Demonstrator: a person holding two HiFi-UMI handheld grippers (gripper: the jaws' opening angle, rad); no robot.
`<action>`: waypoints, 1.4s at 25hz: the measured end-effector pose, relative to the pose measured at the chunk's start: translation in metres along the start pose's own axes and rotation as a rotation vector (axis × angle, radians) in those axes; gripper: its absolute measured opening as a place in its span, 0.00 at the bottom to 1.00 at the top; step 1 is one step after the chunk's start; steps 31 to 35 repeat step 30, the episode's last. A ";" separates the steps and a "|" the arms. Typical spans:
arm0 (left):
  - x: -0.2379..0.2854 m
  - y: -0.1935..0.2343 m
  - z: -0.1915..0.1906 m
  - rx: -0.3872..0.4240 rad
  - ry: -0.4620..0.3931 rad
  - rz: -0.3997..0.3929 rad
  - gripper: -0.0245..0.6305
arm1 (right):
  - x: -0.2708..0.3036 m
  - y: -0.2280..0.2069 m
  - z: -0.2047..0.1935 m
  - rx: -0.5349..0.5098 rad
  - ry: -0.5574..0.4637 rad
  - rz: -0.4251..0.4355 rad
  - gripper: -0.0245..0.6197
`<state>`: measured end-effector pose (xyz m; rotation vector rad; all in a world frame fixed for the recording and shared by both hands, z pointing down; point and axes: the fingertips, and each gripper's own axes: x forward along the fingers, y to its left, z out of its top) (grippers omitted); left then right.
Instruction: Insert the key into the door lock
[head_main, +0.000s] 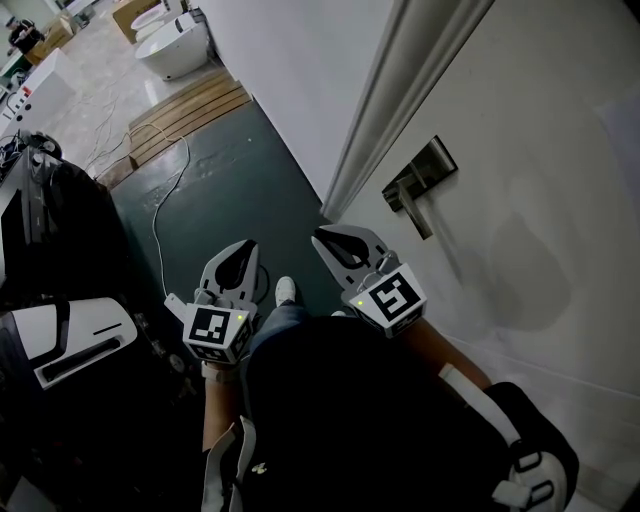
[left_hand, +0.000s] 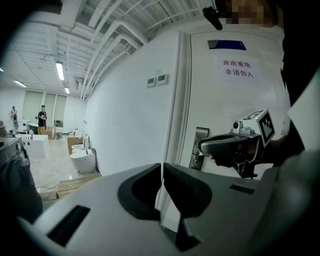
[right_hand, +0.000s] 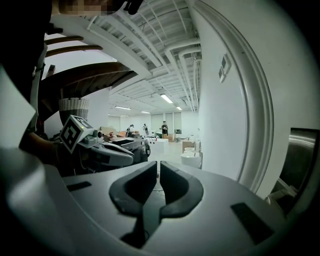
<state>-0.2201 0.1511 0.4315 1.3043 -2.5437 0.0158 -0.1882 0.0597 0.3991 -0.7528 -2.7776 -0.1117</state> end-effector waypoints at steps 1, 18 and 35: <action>-0.002 0.002 -0.001 0.006 -0.003 0.001 0.05 | 0.001 0.002 0.000 -0.009 0.000 0.008 0.08; -0.009 0.006 0.000 -0.037 -0.043 -0.031 0.05 | 0.009 0.015 -0.002 -0.038 0.003 -0.005 0.08; -0.014 0.022 0.006 -0.027 -0.062 0.007 0.05 | 0.016 0.016 -0.002 -0.050 0.018 -0.008 0.08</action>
